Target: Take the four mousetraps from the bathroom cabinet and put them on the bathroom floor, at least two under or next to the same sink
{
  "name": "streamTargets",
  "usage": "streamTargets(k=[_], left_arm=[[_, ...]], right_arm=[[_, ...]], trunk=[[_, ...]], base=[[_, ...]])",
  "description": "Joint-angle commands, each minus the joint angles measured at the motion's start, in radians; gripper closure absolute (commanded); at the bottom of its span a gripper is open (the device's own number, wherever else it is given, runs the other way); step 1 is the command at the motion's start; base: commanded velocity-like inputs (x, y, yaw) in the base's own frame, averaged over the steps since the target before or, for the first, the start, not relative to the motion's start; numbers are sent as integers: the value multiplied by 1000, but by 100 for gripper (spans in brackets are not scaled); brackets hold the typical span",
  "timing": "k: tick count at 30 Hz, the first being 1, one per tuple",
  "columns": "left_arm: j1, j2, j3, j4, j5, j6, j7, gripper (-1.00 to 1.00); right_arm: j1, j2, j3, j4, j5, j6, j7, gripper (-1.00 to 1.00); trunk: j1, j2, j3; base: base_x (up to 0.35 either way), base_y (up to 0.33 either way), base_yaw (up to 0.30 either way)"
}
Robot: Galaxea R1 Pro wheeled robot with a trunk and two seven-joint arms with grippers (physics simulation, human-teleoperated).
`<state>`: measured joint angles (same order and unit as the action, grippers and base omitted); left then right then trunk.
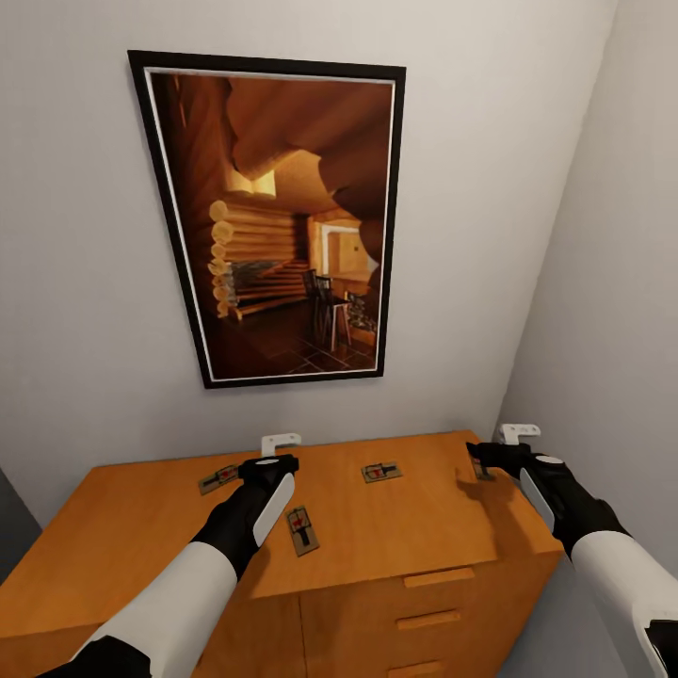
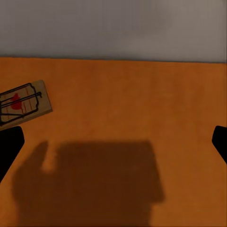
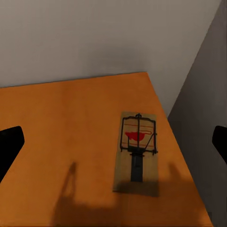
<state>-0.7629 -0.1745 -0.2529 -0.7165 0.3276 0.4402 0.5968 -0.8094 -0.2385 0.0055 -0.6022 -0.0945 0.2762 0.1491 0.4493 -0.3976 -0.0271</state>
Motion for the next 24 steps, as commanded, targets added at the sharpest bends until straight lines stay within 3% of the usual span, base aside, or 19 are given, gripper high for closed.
streamTargets(k=[1, 15, 24], left_arm=[[-1, 0, -3, -1, 7, 3, 8, -100], [-1, 0, -3, 0, 7, 2, 8, -100], [-1, 0, -3, -1, 7, 2, 8, -100]], right_arm=[[-1, -1, 1, -1, -10, 6, 1, -100], [-1, 0, 1, -1, -8, 6, 0, -100], [-1, -1, 1, -1, -8, 6, 0, -100]], trunk=[[1, -2, -2], [1, -2, -2], [1, -2, -2]], base=[[0, 0, -24], [0, -8, -5], [102, -161, 0]])
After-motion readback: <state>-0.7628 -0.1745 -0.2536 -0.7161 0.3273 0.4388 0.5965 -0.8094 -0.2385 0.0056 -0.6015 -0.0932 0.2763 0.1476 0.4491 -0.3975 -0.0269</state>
